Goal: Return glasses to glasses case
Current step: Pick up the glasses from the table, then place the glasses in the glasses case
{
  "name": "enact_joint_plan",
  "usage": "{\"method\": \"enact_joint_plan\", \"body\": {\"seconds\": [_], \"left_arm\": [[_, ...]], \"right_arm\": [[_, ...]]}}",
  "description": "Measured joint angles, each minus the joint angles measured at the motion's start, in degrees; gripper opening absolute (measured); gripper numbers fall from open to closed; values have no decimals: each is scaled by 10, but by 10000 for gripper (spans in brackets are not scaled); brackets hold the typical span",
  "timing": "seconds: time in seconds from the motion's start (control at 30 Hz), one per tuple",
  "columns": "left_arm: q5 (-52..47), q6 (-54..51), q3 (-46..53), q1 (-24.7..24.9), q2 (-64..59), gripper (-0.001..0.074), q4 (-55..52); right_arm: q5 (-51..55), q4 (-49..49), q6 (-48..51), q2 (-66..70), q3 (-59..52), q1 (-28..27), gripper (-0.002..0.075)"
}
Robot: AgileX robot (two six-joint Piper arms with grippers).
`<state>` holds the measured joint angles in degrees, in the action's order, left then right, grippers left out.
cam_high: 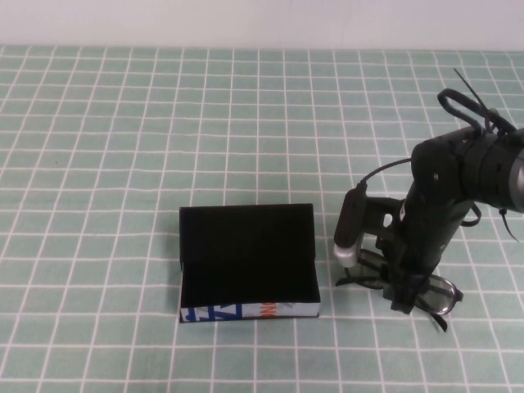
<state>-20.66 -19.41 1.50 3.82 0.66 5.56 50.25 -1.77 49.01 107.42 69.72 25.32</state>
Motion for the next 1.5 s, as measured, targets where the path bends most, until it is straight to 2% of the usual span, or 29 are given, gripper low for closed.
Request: {"method": "enact_joint_plan", "body": {"seconds": [0.8, 1.13, 1.33, 1.5], "left_arm": [[0, 0, 0, 0, 0, -2, 0], [0, 0, 0, 0, 0, -2, 0], [0, 0, 0, 0, 0, -2, 0], [0, 0, 0, 0, 0, -2, 0]], "right_arm": [[31, 18, 5, -155, 1, 7, 252], [14, 22, 14, -161, 1, 110, 252], [-19, -17, 12, -161, 1, 172, 252], [-13, -40, -16, -136, 51, 204, 252]]}}
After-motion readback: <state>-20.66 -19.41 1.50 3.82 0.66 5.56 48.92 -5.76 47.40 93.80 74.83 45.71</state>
